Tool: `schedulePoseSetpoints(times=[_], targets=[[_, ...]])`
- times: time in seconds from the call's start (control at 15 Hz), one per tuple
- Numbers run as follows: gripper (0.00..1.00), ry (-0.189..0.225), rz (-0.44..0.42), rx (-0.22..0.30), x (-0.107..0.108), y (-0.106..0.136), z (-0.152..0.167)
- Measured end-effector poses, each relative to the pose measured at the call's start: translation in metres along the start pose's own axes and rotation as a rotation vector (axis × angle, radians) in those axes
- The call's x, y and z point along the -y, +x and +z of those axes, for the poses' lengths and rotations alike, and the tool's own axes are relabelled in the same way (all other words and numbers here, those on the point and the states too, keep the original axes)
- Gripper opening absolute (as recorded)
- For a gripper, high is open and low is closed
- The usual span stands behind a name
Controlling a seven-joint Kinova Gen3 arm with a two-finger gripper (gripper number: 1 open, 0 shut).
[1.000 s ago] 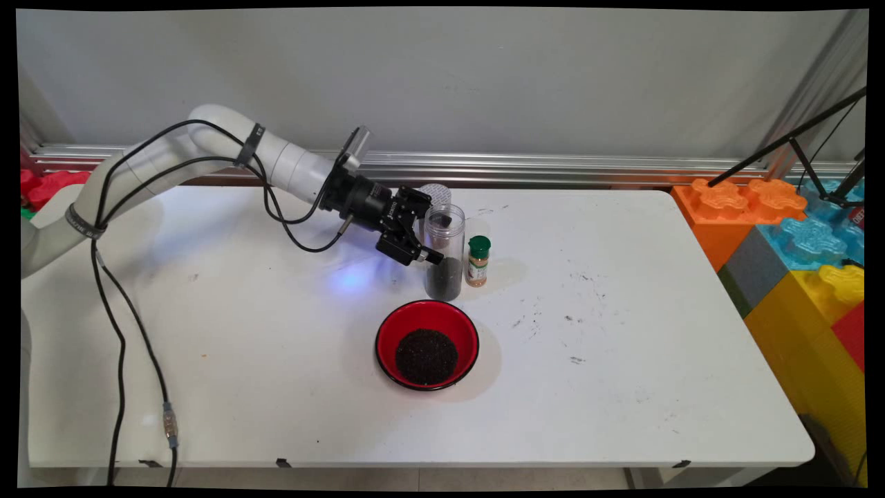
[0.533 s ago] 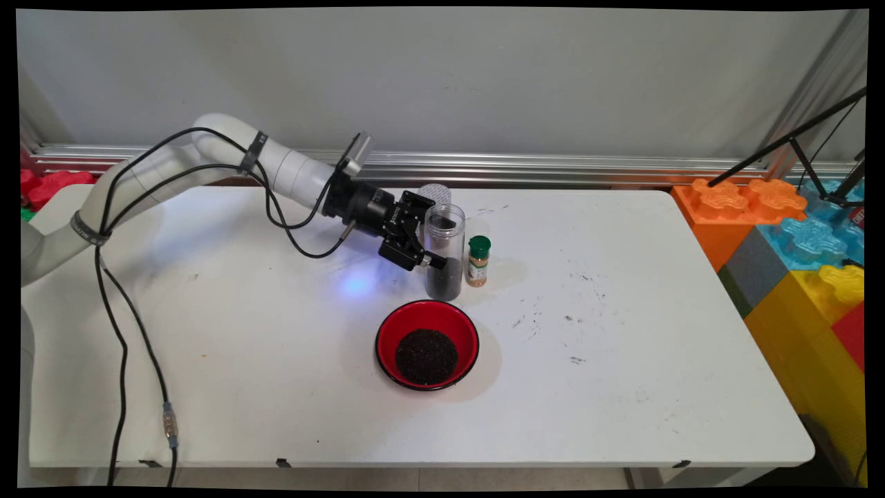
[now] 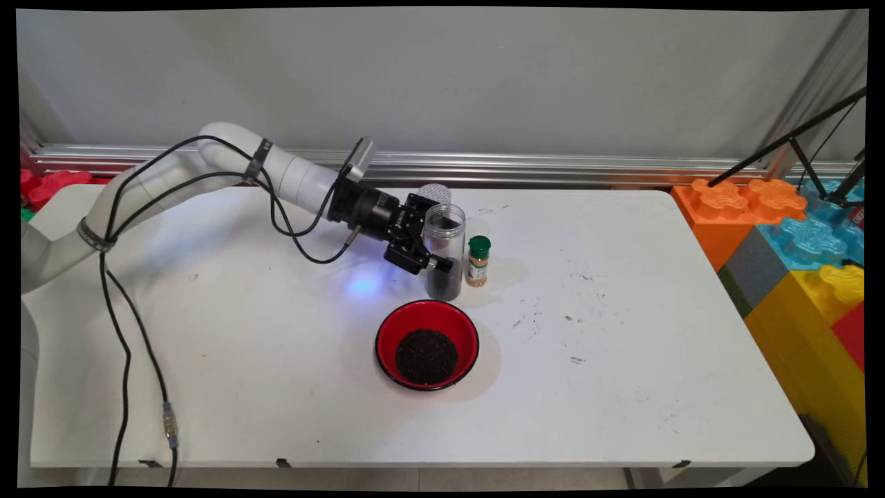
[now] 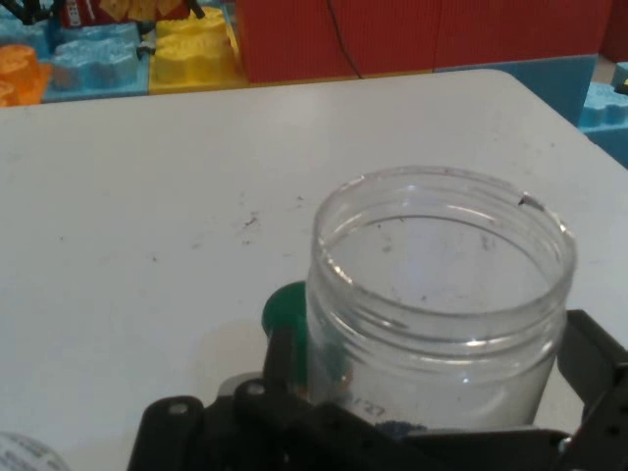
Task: Pick up the black seasoning powder from the table
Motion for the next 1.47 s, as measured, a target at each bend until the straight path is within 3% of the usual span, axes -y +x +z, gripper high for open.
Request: schedulePoseSetpoints(times=[1.47], targets=[[1.0,0.036,0.058,-0.043,-0.0027,-0.0028,0.0041]])
